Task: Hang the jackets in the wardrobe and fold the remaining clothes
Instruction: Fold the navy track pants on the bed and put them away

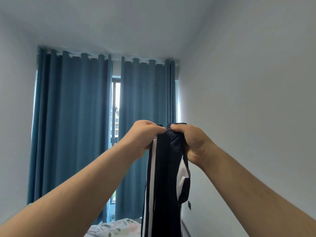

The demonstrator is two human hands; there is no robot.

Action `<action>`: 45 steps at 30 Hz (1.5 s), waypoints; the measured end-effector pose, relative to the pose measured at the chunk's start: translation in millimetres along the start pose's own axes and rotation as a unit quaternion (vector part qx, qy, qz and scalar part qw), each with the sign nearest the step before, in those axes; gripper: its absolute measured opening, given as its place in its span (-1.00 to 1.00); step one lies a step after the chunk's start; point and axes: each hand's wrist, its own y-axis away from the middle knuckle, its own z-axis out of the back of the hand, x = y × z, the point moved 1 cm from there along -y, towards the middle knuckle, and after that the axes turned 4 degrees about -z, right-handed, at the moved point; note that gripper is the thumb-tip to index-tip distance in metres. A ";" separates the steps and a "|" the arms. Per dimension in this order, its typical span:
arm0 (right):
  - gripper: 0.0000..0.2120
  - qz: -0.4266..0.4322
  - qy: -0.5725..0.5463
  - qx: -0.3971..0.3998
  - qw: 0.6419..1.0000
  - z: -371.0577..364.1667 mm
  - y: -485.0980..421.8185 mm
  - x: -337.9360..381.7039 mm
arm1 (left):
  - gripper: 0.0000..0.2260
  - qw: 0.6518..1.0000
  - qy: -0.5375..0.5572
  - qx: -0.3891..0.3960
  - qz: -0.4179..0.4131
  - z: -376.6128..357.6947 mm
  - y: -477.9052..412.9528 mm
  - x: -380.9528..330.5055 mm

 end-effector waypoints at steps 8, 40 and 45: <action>-0.72 0.052 -0.061 0.059 0.995 49.9 8.6 12.1 | -0.88 0.994 0.113 -0.012 0.008 35.8 -7.8 6.3; -0.81 0.143 0.184 -0.098 0.967 48.3 15.5 12.8 | -0.66 0.956 -0.223 0.191 0.020 8.6 6.0 50.9; -0.85 0.185 0.253 -0.101 0.944 42.6 26.7 -2.0 | -0.49 0.966 0.151 0.129 0.166 3.9 0.3 49.2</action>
